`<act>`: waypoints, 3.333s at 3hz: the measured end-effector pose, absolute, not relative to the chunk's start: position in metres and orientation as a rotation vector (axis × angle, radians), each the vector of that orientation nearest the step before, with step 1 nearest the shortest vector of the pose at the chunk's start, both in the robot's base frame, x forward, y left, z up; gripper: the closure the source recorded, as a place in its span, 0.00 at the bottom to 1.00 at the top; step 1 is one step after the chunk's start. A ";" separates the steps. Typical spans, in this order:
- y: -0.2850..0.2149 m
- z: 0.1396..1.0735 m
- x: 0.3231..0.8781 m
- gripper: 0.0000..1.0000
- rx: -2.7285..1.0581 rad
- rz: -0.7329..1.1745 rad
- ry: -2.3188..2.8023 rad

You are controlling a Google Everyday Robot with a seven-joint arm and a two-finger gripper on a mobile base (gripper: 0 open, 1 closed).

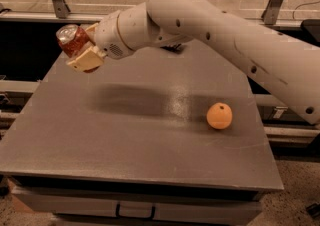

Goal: Move coke can near rxbar chocolate

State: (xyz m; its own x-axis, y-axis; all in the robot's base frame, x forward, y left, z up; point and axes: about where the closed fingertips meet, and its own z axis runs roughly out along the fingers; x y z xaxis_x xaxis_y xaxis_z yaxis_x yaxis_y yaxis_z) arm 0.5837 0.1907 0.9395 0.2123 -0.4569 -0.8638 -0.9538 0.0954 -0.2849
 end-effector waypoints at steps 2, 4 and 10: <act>0.061 0.953 0.673 1.00 -1.434 0.462 1.401; -0.014 0.967 0.723 1.00 -1.346 0.397 1.388; -0.107 0.865 0.767 0.36 -1.016 0.472 1.628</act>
Offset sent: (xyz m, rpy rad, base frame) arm 0.1580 -0.2337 0.0323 -0.0114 -0.2045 -0.2273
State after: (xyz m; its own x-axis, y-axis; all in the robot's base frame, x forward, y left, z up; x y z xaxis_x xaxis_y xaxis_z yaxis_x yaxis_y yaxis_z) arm 0.7670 -0.1070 0.8646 -0.0256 -0.3711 -0.9282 -0.8100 0.5519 -0.1983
